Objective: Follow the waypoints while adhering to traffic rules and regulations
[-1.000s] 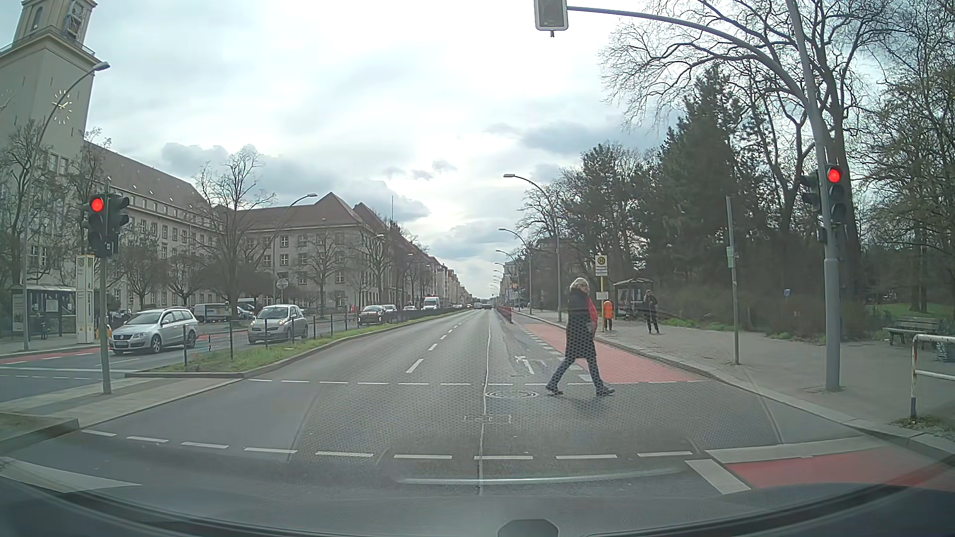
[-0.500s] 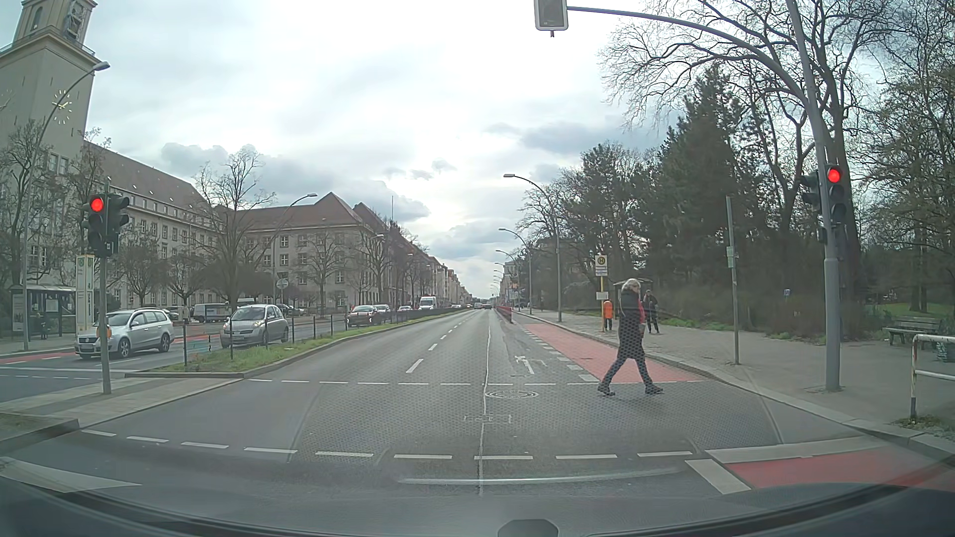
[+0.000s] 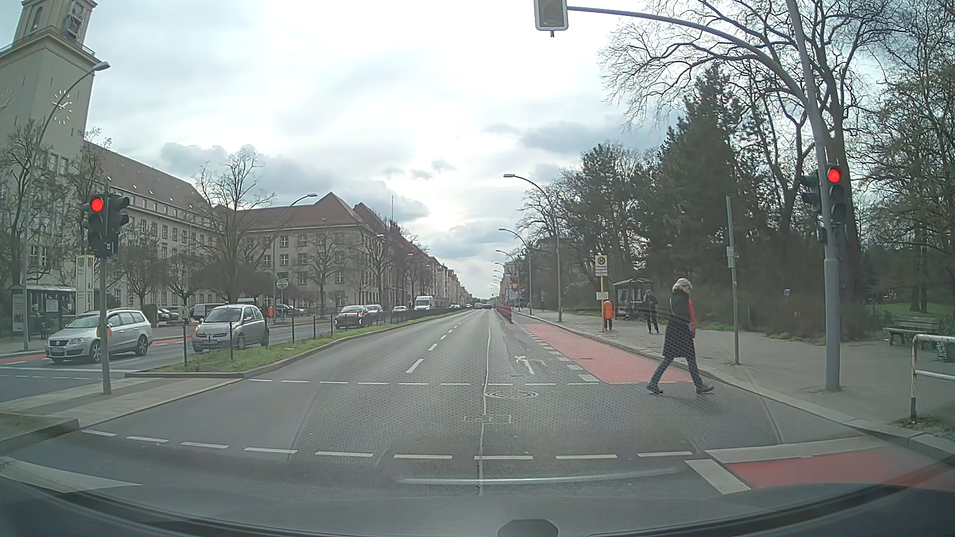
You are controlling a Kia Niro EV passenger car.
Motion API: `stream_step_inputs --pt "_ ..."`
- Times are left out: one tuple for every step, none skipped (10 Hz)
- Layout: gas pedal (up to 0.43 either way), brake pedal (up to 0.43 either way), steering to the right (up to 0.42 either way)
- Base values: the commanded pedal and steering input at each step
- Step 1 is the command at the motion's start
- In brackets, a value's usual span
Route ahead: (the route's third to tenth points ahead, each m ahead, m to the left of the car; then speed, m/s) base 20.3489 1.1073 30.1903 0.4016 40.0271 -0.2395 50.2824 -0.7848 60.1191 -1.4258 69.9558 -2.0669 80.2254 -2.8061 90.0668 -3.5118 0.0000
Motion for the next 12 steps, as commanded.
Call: stream_step_inputs --pt "0.000 0.323 -0.008" --pt "0.000 0.323 -0.008" --pt "0.000 0.323 -0.008" --pt "0.000 0.323 -0.008" --pt "0.000 0.323 -0.008" --pt "0.000 0.323 -0.008" --pt "0.000 0.323 -0.008" --pt "0.000 0.323 -0.008" --pt "0.000 0.323 -0.008" --pt "0.000 0.323 -0.008" --pt "0.000 0.323 -0.008" --pt "0.000 0.323 -0.008"
